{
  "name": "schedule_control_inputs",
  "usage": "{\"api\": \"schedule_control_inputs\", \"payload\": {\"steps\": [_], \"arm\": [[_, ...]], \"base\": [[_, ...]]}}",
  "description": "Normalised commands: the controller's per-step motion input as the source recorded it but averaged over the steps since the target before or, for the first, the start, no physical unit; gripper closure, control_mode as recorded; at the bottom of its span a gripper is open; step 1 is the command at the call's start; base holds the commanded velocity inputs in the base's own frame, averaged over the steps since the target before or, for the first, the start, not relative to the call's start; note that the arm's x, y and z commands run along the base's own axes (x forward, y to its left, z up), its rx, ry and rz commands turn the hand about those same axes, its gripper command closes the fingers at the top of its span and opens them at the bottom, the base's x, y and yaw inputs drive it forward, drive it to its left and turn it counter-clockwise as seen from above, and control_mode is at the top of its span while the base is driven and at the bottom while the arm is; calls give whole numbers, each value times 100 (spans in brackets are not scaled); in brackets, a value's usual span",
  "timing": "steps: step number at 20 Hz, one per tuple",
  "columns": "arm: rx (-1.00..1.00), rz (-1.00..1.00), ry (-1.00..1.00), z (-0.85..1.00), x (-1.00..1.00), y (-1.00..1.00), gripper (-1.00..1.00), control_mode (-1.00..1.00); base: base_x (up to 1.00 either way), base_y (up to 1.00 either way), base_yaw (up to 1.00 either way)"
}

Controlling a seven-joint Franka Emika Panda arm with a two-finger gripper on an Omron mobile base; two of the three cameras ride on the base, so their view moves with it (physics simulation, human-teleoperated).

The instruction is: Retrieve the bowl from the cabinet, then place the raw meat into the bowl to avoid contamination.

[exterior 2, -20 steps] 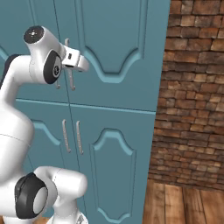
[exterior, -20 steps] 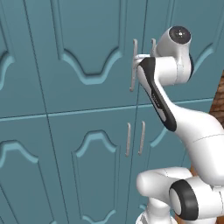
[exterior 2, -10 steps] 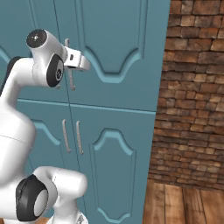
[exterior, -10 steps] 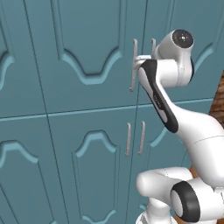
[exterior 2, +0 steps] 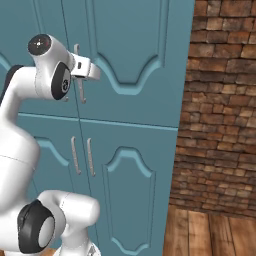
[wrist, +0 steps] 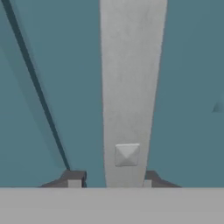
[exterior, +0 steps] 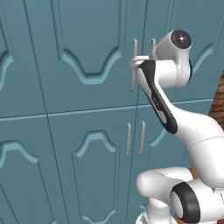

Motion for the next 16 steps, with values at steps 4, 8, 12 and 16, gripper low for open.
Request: {"api": "schedule_control_inputs", "payload": {"steps": [4,8,12,16], "arm": [[0,0,1,-8,-9,-5,100,-100],[0,-1,0,-2,-40,-17,100,-100],[2,-1,0,0,-52,-23,100,-100],[6,-1,0,0,-68,-32,100,-100]], "base": [[0,0,0],[0,0,0],[0,0,0],[0,0,0]]}}
